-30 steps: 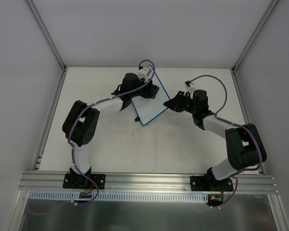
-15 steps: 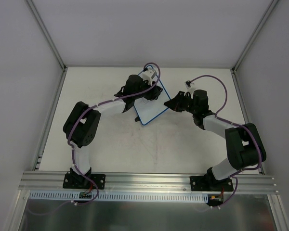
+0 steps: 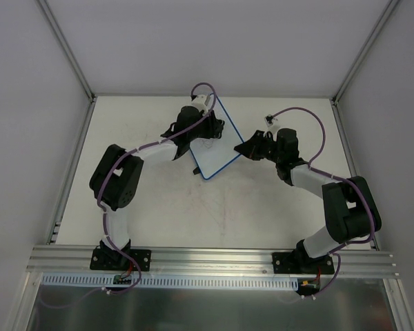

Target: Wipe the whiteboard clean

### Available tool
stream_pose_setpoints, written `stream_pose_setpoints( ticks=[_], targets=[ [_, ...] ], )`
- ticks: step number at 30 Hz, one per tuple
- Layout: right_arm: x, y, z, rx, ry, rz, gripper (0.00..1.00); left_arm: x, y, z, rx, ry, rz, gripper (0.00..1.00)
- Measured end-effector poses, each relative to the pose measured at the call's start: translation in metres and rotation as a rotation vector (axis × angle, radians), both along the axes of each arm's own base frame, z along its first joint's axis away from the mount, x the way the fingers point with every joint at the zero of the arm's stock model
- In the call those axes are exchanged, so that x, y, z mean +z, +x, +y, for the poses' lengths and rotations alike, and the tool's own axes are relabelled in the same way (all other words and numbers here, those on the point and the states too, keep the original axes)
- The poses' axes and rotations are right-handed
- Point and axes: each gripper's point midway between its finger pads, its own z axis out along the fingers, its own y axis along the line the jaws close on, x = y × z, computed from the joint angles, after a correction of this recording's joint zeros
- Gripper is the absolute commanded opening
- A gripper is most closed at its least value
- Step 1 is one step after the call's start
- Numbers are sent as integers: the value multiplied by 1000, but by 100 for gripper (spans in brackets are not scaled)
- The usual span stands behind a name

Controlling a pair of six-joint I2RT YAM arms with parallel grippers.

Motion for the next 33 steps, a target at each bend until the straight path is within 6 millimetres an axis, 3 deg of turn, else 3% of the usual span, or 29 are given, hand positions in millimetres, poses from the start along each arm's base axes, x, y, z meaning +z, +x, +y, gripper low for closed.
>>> stream_pose_setpoints(
  ticks=[6, 11, 20, 28, 33],
  targets=[
    [2, -1, 2, 13, 8, -6, 0, -29, 27, 47, 76, -258, 197, 0],
    [4, -2, 4, 20, 15, -11, 0, -55, 45, 91, 180, -373, 321, 0],
    [5, -3, 5, 24, 23, -10, 0, -62, 49, 98, 275, -372, 408, 0],
    [8, -4, 7, 37, 31, -19, 0, -84, 47, 125, 479, -318, 473, 0],
    [9, -4, 7, 41, 34, -23, 0, -90, 45, 131, 531, -316, 492, 0]
  ],
)
